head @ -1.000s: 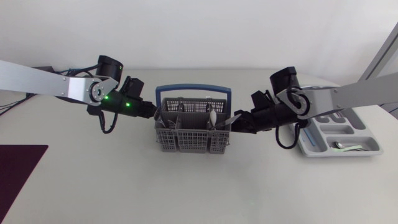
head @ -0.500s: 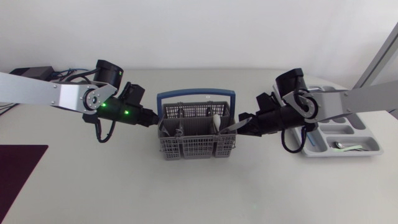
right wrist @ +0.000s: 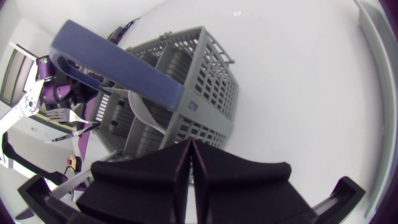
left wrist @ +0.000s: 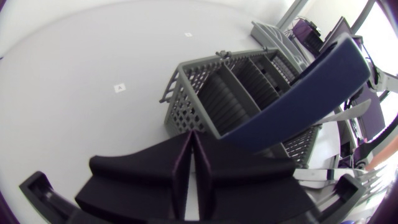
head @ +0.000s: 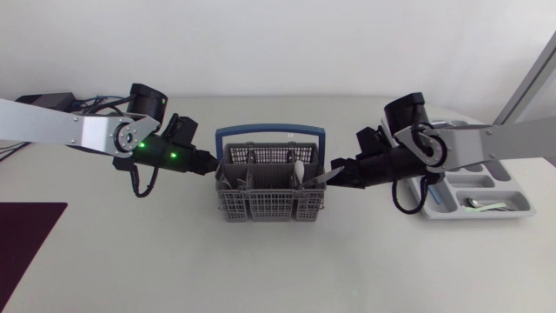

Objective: Unload the cutlery basket into the drawer organizer.

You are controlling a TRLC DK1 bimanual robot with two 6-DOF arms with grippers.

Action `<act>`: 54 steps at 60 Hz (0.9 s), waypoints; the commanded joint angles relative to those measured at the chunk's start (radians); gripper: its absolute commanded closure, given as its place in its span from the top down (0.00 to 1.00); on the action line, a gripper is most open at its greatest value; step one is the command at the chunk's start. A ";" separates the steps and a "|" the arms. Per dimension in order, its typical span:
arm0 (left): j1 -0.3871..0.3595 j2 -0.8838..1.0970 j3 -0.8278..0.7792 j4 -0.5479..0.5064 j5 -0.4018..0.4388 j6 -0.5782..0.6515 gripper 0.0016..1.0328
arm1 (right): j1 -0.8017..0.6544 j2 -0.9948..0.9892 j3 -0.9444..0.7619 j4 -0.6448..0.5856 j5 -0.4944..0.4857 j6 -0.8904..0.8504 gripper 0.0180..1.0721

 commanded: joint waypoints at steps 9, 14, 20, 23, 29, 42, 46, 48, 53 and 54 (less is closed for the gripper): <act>0.106 -0.097 -0.029 0.000 0.009 0.034 0.31 | -0.073 -0.150 -0.085 0.004 0.080 -0.083 0.59; 0.138 -0.181 -0.079 -0.001 0.009 0.057 0.33 | -0.111 -0.225 -0.124 0.001 0.088 -0.113 0.66; 0.152 -0.319 -0.161 -0.001 0.008 0.077 0.34 | -0.144 -0.306 -0.176 -0.013 0.090 -0.161 0.66; 0.148 -0.399 -0.207 -0.003 -0.005 0.080 0.37 | -0.150 -0.346 -0.207 -0.016 0.090 -0.178 0.66; 0.094 -0.549 -0.295 -0.012 -0.048 0.096 0.38 | -0.151 -0.423 -0.265 -0.014 0.090 -0.202 0.67; -0.079 -0.761 -0.407 -0.043 -0.192 0.134 0.41 | -0.096 -0.553 -0.336 -0.043 0.143 -0.225 0.80; -0.138 -0.790 -0.424 -0.040 -0.248 0.129 0.41 | -0.085 -0.570 -0.340 -0.054 0.148 -0.228 0.80; -0.164 -0.798 -0.428 -0.041 -0.278 0.129 0.41 | -0.082 -0.575 -0.343 -0.057 0.148 -0.228 0.81; -0.228 -0.807 -0.439 -0.043 -0.331 0.129 0.41 | -0.081 -0.581 -0.345 -0.065 0.149 -0.230 0.83; -0.244 -0.809 -0.442 -0.041 -0.347 0.129 0.41 | -0.081 -0.582 -0.346 -0.065 0.149 -0.230 0.83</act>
